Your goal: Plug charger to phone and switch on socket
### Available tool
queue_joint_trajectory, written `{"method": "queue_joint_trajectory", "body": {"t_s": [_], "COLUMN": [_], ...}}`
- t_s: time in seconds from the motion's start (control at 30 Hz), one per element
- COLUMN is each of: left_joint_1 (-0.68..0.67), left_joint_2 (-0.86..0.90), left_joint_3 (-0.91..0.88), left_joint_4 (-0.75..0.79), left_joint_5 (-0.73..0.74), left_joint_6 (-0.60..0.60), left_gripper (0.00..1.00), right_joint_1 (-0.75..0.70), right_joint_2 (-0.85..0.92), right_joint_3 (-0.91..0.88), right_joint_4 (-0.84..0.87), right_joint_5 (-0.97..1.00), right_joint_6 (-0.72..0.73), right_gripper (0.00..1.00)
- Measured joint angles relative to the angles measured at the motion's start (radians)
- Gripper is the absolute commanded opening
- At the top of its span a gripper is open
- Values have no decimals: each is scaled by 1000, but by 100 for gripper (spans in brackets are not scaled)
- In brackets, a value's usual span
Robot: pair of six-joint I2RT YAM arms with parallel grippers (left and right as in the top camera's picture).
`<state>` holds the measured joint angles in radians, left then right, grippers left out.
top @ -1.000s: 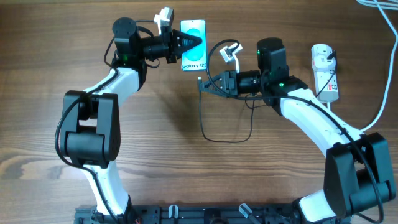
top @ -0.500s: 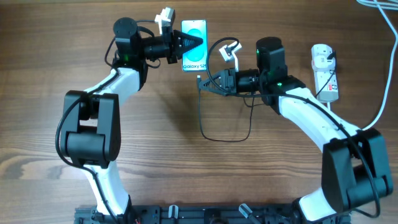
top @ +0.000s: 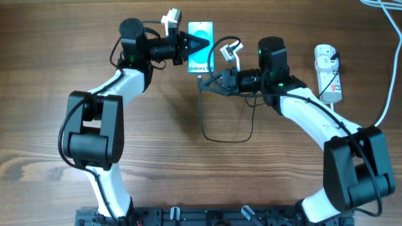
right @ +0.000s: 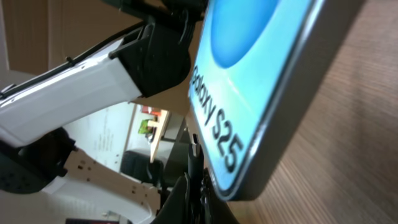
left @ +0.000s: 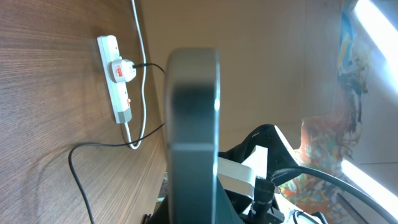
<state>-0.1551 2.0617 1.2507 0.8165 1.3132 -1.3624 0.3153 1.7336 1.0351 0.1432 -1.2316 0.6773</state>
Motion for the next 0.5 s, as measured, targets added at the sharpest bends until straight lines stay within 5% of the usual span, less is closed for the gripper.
{"method": "queue_joint_trajectory", "body": {"t_s": [0.5], "left_joint_1": [0], "left_joint_2": [0], "left_joint_3": [0], "left_joint_4": [0], "left_joint_5": [-6], "left_joint_6": [0], "left_gripper": [4], "right_joint_1": [0], "right_joint_2": [0], "right_joint_3": [0], "right_joint_4": [0], "right_joint_5": [3], "right_joint_6": [38], "right_gripper": [4]}}
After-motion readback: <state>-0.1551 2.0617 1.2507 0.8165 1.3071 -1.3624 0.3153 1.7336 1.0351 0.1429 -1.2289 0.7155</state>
